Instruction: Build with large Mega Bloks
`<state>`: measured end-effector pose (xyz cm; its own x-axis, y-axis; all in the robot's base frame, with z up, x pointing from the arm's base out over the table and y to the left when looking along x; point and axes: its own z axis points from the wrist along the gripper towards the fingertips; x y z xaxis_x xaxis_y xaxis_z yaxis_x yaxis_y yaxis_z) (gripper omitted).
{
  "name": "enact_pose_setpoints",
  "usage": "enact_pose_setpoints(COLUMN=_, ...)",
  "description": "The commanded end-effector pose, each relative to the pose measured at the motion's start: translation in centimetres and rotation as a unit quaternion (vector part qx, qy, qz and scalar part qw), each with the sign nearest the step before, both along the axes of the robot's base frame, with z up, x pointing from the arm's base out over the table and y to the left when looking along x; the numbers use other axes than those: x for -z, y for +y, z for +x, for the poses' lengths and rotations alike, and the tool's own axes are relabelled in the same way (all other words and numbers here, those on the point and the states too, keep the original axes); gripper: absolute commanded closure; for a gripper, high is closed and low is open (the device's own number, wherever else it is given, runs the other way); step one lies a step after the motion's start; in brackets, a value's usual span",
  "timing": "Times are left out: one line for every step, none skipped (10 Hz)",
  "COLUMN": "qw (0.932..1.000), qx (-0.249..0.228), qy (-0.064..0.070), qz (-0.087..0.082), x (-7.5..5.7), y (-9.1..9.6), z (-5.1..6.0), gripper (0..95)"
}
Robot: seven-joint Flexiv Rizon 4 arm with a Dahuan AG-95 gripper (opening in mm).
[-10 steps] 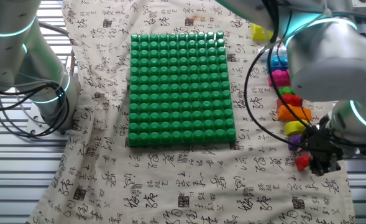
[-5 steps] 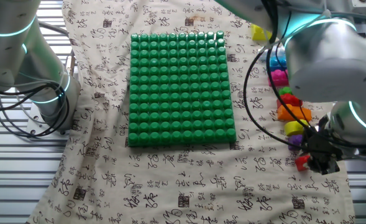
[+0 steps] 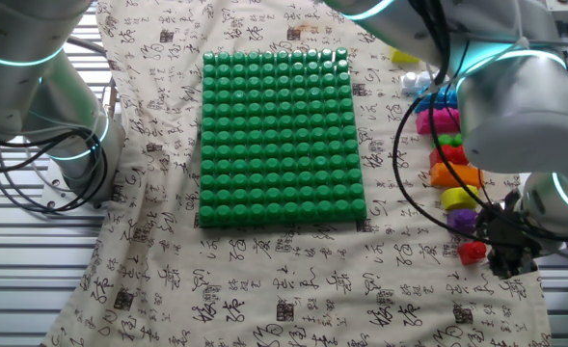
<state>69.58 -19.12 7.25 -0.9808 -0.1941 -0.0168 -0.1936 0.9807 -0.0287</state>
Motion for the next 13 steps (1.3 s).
enact_pose_setpoints(qw=1.0000, qx=0.000, qy=-0.002, qz=0.004, x=0.3, y=0.1, z=0.0, gripper=57.0)
enact_pose_setpoints(qw=1.0000, qx=-0.001, qy=-0.002, qz=0.005, x=0.5, y=0.1, z=0.0, gripper=57.0)
enact_pose_setpoints(qw=1.0000, qx=-0.001, qy=-0.002, qz=0.005, x=0.6, y=0.2, z=0.0, gripper=57.0)
enact_pose_setpoints(qw=1.0000, qx=0.002, qy=-0.003, qz=0.006, x=0.8, y=0.6, z=0.0, gripper=57.0)
enact_pose_setpoints(qw=1.0000, qx=0.003, qy=-0.005, qz=0.006, x=1.1, y=0.7, z=0.0, gripper=57.0)
enact_pose_setpoints(qw=0.9999, qx=0.004, qy=-0.007, qz=0.007, x=1.4, y=0.8, z=0.1, gripper=57.0)
enact_pose_setpoints(qw=0.9999, qx=0.005, qy=-0.009, qz=0.007, x=1.7, y=0.9, z=0.1, gripper=57.0)
enact_pose_setpoints(qw=0.9999, qx=0.005, qy=-0.009, qz=0.008, x=1.9, y=1.0, z=0.1, gripper=57.0)
enact_pose_setpoints(qw=0.9999, qx=0.005, qy=-0.009, qz=0.007, x=2.1, y=1.0, z=0.1, gripper=57.0)
enact_pose_setpoints(qw=0.9999, qx=0.005, qy=-0.011, qz=0.008, x=2.3, y=1.0, z=0.1, gripper=57.0)
enact_pose_setpoints(qw=0.9999, qx=0.005, qy=-0.012, qz=0.008, x=2.5, y=1.0, z=0.1, gripper=57.0)
enact_pose_setpoints(qw=0.9999, qx=0.004, qy=-0.013, qz=0.007, x=2.8, y=1.0, z=0.1, gripper=57.0)
enact_pose_setpoints(qw=0.9999, qx=0.003, qy=-0.014, qz=0.007, x=2.8, y=1.0, z=0.1, gripper=57.0)
